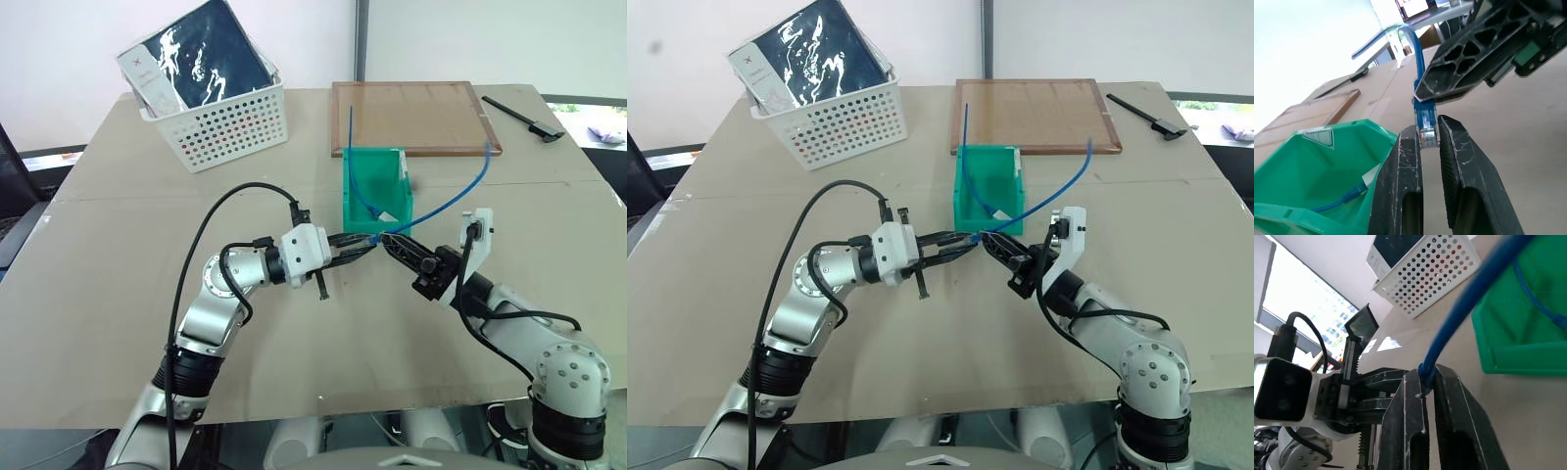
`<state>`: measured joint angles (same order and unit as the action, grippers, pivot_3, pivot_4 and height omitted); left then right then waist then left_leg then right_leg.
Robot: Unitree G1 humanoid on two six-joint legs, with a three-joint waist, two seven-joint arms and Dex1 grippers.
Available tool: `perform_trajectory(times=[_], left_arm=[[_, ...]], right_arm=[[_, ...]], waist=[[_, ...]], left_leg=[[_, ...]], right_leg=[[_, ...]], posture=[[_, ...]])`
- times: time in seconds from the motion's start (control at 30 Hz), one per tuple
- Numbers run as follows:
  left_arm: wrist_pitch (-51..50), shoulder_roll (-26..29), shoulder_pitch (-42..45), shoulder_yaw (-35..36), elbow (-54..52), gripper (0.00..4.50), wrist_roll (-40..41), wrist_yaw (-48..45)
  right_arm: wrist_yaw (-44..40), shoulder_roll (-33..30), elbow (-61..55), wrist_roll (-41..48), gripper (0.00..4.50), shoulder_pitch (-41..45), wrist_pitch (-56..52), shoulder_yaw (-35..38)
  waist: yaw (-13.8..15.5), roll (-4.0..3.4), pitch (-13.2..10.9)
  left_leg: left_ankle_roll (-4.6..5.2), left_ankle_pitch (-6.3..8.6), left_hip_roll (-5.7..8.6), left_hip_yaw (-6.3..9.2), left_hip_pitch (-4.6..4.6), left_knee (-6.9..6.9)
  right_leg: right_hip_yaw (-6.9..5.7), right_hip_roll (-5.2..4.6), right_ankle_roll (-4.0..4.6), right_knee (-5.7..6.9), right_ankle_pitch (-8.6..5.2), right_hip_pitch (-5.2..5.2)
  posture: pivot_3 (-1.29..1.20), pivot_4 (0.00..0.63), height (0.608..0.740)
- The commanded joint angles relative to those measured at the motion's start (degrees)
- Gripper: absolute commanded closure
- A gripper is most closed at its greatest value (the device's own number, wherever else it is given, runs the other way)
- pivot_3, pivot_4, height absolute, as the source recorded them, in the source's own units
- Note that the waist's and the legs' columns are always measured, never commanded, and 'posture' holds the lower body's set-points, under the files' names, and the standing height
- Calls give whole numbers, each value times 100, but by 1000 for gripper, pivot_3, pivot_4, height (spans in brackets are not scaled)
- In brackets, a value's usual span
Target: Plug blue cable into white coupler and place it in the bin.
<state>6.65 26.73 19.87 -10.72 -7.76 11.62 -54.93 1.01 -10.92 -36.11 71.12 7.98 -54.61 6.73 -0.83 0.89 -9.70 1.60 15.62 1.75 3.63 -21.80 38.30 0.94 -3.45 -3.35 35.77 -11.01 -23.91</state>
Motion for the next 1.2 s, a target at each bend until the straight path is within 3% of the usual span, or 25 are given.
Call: perform_trajectory(times=[0.03, 0.3, 0.43, 0.6, 0.73, 0.87, 1.03, 1.2], left_arm=[[138, 0, 22, 33, -168, 4500, 39, 13], [28, -58, -26, 146, -207, 4500, 201, 110], [-505, 44, -168, 415, -325, 2567, 569, 195], [-1777, 692, -701, 1270, -584, 39, 1354, 237], [-2576, 1419, -1140, 2159, -463, 39, 2017, -38], [-2333, 2003, -1313, 2653, 363, 39, 1867, -519], [-1753, 2528, -1035, 2564, 1626, 39, 1547, -1454], [-955, 2560, -538, 2180, 2647, 39, 975, -1849]], right_arm=[[14, -84, -131, 266, 4437, 92, 131, -101], [-5, -339, -55, 512, 4437, 103, 243, -202], [-30, -470, 23, 590, 4500, 137, 328, -209], [-195, -665, 131, 537, 4500, 161, 426, -182], [-407, -756, 302, 400, 4500, 216, 533, -217], [-649, -753, 492, 177, 4500, 310, 609, -296], [-891, -704, 630, -122, 4500, 391, 698, -456], [-982, -669, 598, -290, 4500, 352, 748, -501]], waist=[[1, 0, 0], [2, 0, 0], [-4, 0, 0], [-34, 0, -1], [-31, -3, -5], [-7, -3, -8], [6, -2, -8], [7, 1, -9]], left_leg=[[0, 0, 0, 0, 0, 0], [0, 0, 0, 0, -1, 0], [1, 0, -1, 1, -1, 0], [1, 1, -4, -1, 0, -1], [1, 1, -8, 2, 0, -2], [1, 1, -8, 0, 1, -3], [0, 1, -7, -4, -2, -4], [0, 1, -7, -4, -7, -6]], right_leg=[[0, 0, 0, 0, 0, 0], [1, 0, 0, -1, 0, 0], [0, 0, 0, -1, 0, 0], [1, 3, 0, -1, -1, -1], [1, 8, -14, -1, -10, -3], [1, 8, -6, -2, -16, -3], [1, 8, 12, -5, -20, -5], [1, 6, 11, -7, -7, -11]], posture=[[0, 150, 740], [0, 150, 740], [0, 150, 740], [0, 150, 740], [0, 150, 740], [0, 150, 740], [0, 150, 740], [0, 150, 740]])
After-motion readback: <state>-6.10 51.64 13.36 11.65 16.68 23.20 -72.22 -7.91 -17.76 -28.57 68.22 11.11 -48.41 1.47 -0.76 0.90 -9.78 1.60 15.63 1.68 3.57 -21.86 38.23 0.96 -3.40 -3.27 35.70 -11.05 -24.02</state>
